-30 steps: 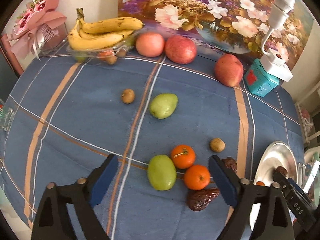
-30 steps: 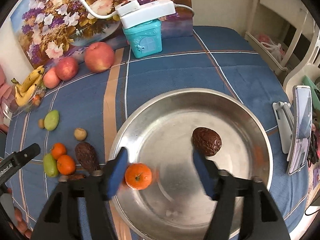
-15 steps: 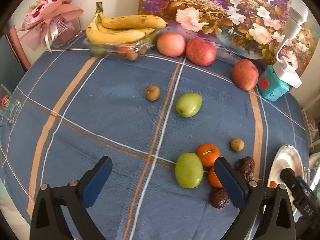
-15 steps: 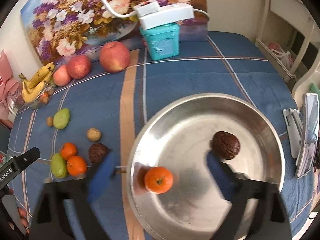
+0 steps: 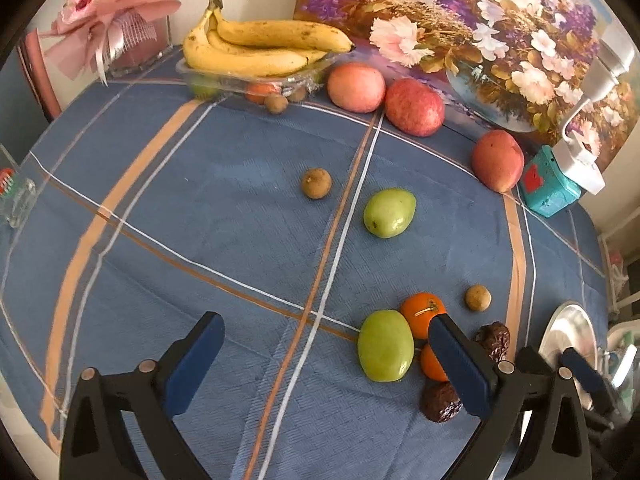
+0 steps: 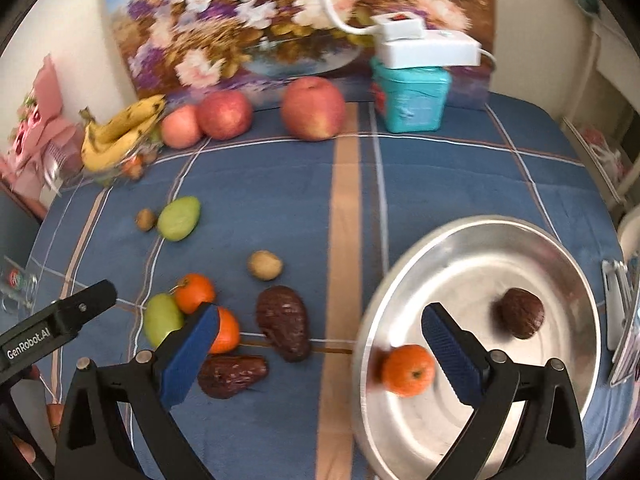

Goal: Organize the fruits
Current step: 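Move both tools back toward the remaining fruits, then grasp the green pear with the left tool while the right tool grasps a date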

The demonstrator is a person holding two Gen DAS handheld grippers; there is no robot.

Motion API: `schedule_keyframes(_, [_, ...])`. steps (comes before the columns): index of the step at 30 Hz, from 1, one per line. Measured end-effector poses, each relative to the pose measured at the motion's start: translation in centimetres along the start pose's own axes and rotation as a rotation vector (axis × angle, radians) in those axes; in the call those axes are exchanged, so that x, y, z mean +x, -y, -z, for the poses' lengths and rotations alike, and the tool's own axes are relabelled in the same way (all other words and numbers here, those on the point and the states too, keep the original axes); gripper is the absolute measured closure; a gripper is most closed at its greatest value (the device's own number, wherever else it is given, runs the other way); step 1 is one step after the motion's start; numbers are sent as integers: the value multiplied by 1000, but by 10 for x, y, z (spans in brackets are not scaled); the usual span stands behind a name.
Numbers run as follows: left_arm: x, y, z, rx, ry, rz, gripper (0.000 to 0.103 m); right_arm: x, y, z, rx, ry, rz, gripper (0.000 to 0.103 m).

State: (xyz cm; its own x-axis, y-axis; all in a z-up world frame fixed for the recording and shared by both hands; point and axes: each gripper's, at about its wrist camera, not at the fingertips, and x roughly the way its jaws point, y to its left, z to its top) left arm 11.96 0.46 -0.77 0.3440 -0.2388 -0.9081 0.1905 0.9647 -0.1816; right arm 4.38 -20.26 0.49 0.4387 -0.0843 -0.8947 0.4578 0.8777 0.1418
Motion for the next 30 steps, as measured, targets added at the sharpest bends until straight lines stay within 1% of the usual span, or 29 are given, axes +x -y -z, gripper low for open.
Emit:
schedule_keyframes(4, [9, -3, -2, -32, -13, 23, 0, 8, -13, -1, -28, -18, -49, 2])
schedule_keyframes(5, [10, -2, -2, -33, -17, 26, 0, 10, -16, -2, -33, -30, -47, 2])
schedule_keyframes(10, [19, 0, -3, -28, -47, 38, 0, 17, -24, -5, -70, -32, -31, 2])
schedule_keyframes(13, [23, 3, -5, -9, -70, 46, 0, 21, -27, -7, -84, -44, -33, 2])
schedule_keyframes(20, [23, 5, -4, -32, -68, 71, 1, 27, -26, -8, -84, -45, -20, 2])
schedule_keyframes(22, [25, 6, -4, -38, -77, 88, 2, 28, -25, -8, -78, -45, -36, 3])
schedule_keyframes(23, [26, 6, -3, -41, -85, 96, 4, 29, -24, -7, -76, -44, -39, 5])
schedule_keyframes(25, [30, 6, 0, -51, -106, 113, 12, 30, -23, -7, -77, -36, -38, 14])
schedule_keyframes(27, [35, 7, 2, -55, -128, 122, 22, 31, -24, -6, -75, -38, -39, 25])
schedule_keyframes(28, [38, 7, 4, -59, -139, 125, 25, 33, -24, -6, -76, -43, -40, 27])
schedule_keyframes(29, [40, 6, 5, -64, -151, 129, 29, 35, -24, -5, -78, -51, -42, 29])
schedule_keyframes(30, [43, 6, 6, -67, -161, 135, 37, 38, -25, -4, -79, -60, -43, 33])
